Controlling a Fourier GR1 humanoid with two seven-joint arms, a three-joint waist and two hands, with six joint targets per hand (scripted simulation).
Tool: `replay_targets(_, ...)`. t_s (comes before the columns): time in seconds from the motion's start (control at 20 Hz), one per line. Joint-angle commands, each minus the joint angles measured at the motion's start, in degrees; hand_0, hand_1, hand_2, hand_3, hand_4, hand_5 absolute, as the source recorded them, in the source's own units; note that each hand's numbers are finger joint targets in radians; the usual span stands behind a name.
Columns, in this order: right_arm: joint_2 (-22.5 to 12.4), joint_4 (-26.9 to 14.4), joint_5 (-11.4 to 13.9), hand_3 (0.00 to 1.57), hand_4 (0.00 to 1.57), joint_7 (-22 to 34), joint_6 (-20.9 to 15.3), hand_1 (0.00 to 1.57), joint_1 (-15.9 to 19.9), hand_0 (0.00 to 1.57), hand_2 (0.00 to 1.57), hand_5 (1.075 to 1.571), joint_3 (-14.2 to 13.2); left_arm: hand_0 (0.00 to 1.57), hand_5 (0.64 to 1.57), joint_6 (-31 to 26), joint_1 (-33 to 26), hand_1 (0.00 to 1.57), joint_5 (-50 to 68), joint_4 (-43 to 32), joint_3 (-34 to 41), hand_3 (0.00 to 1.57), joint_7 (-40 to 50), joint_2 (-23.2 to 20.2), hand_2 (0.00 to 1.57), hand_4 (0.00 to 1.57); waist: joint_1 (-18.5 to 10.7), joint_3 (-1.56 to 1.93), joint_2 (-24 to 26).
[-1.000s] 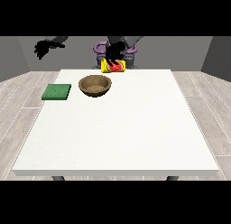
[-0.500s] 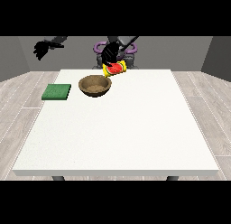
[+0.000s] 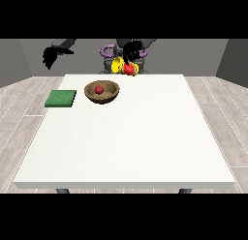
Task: Pick the cup and pour the ball into the bowl, then pick the bowl and place it on the pad
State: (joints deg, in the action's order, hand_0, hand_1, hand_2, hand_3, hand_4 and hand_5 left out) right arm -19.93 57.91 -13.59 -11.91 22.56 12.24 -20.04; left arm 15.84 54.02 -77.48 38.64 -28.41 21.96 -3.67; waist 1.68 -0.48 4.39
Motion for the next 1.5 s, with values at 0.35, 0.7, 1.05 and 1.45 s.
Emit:
replay_targets(0.35, 5.6, 3.6, 0.6, 0.00, 0.30, -0.5, -3.7, 0.00, 1.9, 0.00, 0.00, 1.568, 2.3, 0.00, 1.550, 15.4, -17.7, 0.00, 45.9, 17.7, 22.5, 0.00, -11.6, 3.6, 0.00, 0.00, 0.2, -0.82, -8.2)
replay_targets(0.7, 15.3, 5.9, 6.2, 0.00, 0.24, -0.7, -16.6, 0.00, 2.8, 0.00, 0.00, 1.571, 6.5, 0.00, 1.566, 3.1, -26.7, 0.00, 67.9, 26.1, 23.2, 0.00, -30.4, 3.7, 0.00, 0.00, -5.2, 0.20, -9.9)
replay_targets(1.05, 17.9, 0.2, 6.3, 0.00, 0.31, -6.0, -21.1, 0.00, 5.7, 0.00, 0.00, 1.569, 5.7, 0.00, 1.564, -5.2, -32.4, 0.00, 70.8, 25.9, 26.3, 0.00, -41.0, 0.9, 0.00, 0.00, -6.9, 0.48, -11.8)
replay_targets(1.45, 12.0, -15.2, 4.6, 0.00, 0.19, -13.2, -18.7, 0.00, 10.5, 0.00, 0.00, 1.563, 1.9, 0.00, 1.566, -9.6, -33.0, 0.00, 71.5, 32.8, 27.1, 0.00, -36.1, -1.9, 0.00, 0.00, -8.5, 0.52, -11.7)
